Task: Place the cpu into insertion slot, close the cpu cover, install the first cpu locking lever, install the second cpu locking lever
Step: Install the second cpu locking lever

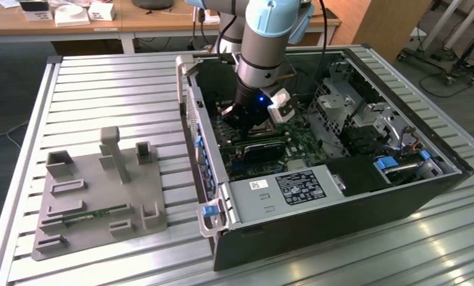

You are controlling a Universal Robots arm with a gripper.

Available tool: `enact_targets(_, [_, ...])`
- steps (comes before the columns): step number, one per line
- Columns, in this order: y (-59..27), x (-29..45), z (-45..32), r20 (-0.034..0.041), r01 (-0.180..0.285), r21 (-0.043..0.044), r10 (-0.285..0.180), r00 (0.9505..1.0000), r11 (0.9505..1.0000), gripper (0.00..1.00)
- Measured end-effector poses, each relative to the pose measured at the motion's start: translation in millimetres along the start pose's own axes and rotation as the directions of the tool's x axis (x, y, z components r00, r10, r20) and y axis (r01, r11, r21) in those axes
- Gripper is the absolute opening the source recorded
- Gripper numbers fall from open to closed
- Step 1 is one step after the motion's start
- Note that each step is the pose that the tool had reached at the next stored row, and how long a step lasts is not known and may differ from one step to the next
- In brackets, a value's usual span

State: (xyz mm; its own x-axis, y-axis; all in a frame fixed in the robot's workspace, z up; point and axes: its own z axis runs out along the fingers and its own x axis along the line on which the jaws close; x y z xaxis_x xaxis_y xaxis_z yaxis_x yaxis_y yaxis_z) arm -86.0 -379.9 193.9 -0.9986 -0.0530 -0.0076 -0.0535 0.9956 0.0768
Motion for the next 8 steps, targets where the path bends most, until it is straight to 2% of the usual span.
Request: enact_targets(8, [0.0,0.0,0.0,0.0,0.0,0.0,0.0,1.0,1.0,0.11])
